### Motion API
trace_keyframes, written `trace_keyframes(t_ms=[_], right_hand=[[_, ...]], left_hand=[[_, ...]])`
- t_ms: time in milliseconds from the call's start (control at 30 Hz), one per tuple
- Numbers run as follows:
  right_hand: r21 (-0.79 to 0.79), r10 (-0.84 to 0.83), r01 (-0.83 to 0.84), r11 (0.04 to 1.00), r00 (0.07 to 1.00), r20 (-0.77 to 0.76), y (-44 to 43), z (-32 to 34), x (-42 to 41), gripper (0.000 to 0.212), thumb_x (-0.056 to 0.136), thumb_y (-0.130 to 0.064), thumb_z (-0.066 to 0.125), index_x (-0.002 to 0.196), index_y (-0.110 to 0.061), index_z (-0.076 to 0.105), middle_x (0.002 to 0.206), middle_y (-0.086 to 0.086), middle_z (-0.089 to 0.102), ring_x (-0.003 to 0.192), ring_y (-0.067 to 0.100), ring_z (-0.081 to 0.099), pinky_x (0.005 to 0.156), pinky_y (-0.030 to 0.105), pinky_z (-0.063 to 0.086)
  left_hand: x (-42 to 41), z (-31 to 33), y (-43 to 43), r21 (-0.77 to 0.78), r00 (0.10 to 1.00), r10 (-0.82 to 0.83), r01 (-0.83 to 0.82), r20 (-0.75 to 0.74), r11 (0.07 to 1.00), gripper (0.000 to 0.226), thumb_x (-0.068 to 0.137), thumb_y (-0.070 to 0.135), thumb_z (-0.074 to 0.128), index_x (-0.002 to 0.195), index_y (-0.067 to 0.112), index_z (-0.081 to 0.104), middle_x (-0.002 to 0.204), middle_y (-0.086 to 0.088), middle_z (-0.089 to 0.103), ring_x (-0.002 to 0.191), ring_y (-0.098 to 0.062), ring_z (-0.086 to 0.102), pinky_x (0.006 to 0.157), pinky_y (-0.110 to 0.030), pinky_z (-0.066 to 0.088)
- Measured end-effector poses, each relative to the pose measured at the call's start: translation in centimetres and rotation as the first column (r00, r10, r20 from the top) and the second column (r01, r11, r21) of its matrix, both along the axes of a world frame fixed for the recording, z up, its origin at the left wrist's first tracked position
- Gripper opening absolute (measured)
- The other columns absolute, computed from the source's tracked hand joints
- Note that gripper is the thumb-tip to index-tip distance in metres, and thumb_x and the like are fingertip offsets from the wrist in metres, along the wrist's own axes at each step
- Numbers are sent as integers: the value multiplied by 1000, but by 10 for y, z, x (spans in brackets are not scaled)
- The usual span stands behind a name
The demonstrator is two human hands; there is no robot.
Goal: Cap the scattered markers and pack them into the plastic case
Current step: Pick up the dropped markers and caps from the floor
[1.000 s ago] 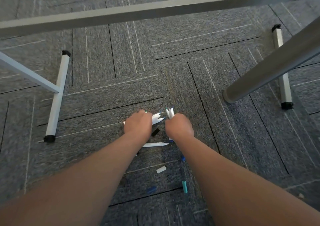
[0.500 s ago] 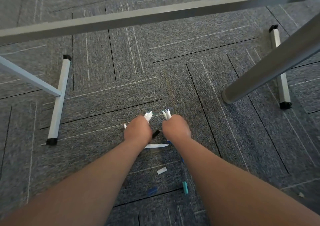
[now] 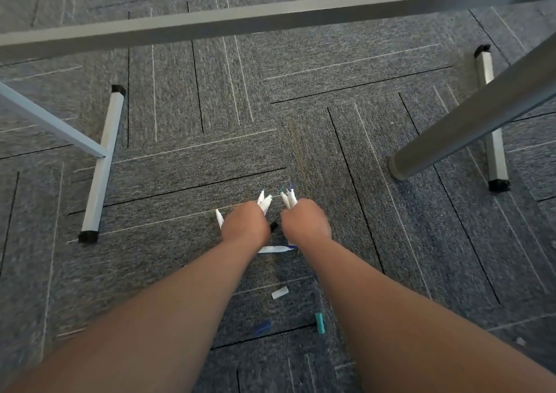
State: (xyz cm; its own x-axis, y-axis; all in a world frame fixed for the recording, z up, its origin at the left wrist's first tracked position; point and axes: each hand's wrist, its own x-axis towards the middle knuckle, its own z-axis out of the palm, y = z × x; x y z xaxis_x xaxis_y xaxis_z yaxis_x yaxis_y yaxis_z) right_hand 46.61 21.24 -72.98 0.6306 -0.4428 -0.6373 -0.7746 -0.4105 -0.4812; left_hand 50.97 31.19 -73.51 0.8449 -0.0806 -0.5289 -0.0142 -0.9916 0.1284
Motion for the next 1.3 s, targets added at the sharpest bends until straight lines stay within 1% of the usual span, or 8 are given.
trace_keyframes(t_ms=[300,533,633,867,967,1067,1133,1300], right_hand=[[29,-26,30,999,993,-113,35,13,-13,11,92,-16,53,101,-10,55,91,6,59,81,25,57,66,31,46],[85,-92,119,989,958,-270,69,3,-14,14,91,-19,52,100,-11,60,95,8,63,89,26,64,70,34,51],[132,-213,253,958,943,-257,80,-4,-13,16,93,-30,53,90,-15,57,93,9,66,97,29,67,77,36,55],[68,-439,484,873,837,-327,93,-17,-13,43,98,-40,51,115,-2,62,107,14,68,93,28,66,84,38,55],[171,-587,636,753,766,-262,92,-15,-13,31,98,-26,51,119,-6,63,111,9,68,90,22,63,77,32,53],[202,-651,700,685,713,-261,91,-15,-16,14,93,-15,54,97,-7,65,109,10,69,89,23,65,78,32,53],[236,-615,664,710,747,-252,93,-17,-18,12,91,-14,56,80,-12,57,97,14,68,76,23,60,71,33,53],[105,-441,474,874,866,-235,90,-4,-24,21,97,-28,52,94,-9,61,75,2,57,64,17,54,54,26,41]], left_hand=[[2,24,39,-100,986,166,-165,-4,981,18,93,29,56,102,13,54,90,-5,58,77,-26,56,57,-31,36],[8,17,77,-48,962,271,-271,-6,961,8,92,21,54,95,13,56,79,-1,54,73,-24,55,59,-31,39],[10,6,84,-36,943,332,-332,-18,943,5,91,16,55,91,12,58,74,-1,54,66,-22,55,51,-29,36],[6,-13,81,-11,944,330,-331,-26,944,21,93,33,62,98,12,64,81,-1,60,64,-19,56,48,-27,32],[6,-14,74,-11,940,342,-342,-23,940,25,92,36,65,99,12,65,82,-1,62,58,-16,52,45,-27,28],[5,-16,69,-6,946,323,-323,-18,946,18,91,28,64,99,12,66,78,-1,61,61,-17,55,46,-26,33],[4,-14,69,-17,946,323,-323,-9,946,19,89,30,65,97,12,65,75,0,59,63,-19,57,50,-27,36],[2,6,77,-93,945,327,-325,7,941,19,88,29,65,86,14,53,67,3,50,57,-15,50,46,-27,32]])
